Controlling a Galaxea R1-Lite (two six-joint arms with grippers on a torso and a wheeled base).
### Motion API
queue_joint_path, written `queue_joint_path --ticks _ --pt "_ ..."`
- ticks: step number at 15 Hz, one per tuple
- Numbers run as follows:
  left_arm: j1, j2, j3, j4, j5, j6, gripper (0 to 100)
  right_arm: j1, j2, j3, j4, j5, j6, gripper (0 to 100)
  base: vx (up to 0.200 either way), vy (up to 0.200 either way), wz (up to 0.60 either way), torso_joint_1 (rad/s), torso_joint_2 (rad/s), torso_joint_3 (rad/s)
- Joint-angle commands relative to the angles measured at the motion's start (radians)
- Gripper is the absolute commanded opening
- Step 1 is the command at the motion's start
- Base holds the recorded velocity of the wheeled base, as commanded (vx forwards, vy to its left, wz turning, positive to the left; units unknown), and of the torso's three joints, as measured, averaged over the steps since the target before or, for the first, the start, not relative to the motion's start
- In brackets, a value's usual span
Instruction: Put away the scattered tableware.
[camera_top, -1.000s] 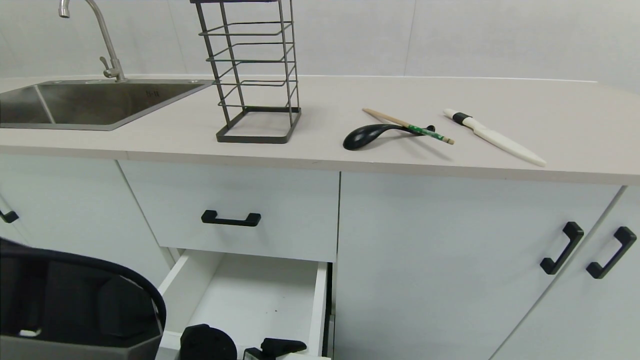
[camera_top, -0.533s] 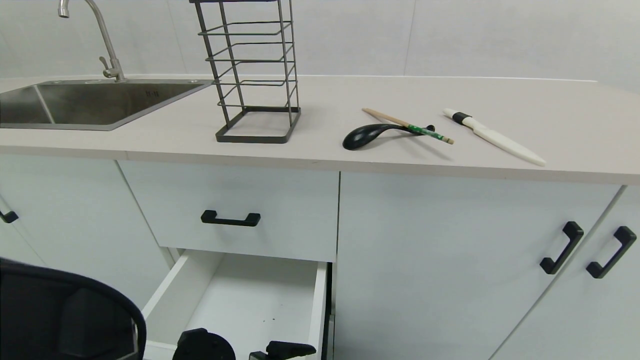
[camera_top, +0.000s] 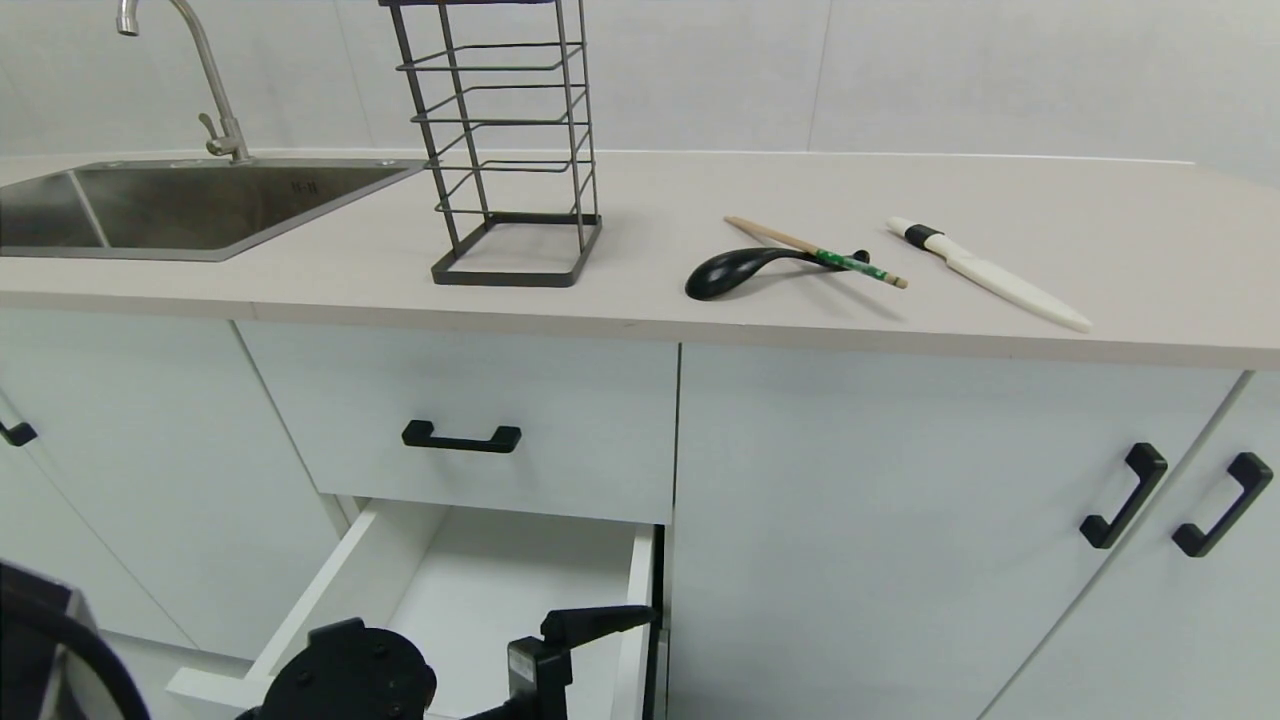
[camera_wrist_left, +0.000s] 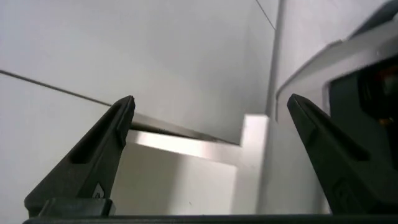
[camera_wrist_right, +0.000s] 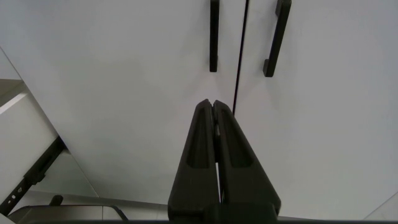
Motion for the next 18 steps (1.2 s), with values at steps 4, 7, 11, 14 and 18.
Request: queue_joint_path --ticks 4,7,11,14,18 --pt "0.006 -0.036 -0.11 -0.002 0.202 -0.172 100 0.0 0.002 0.0 0.0 0.001 0.0 0 0.0 0.0 0.0 0.0 0.0 0.0" --pt "0.018 -0.088 -0.12 0.015 0.247 -0.232 100 0.0 0.002 0.0 0.0 0.0 0.0 0 0.0 0.0 0.0 0.0 0.0 0.0" --pt "0.084 -0.315 -0.154 0.362 0.225 -0.397 100 0.0 0.002 0.0 0.0 0.0 0.0 0 0.0 0.0 0.0 0.0 0.0 0.0" --pt "0.17 -0.376 -0.168 0.567 -0.036 -0.526 100 0.0 0.002 0.0 0.0 0.001 0.0 0 0.0 0.0 0.0 0.0 0.0 0.0" --pt "0.412 -0.369 -0.162 0.601 -0.364 -0.52 100 0.0 0.002 0.0 0.0 0.0 0.0 0 0.0 0.0 0.0 0.0 0.0 0.0"
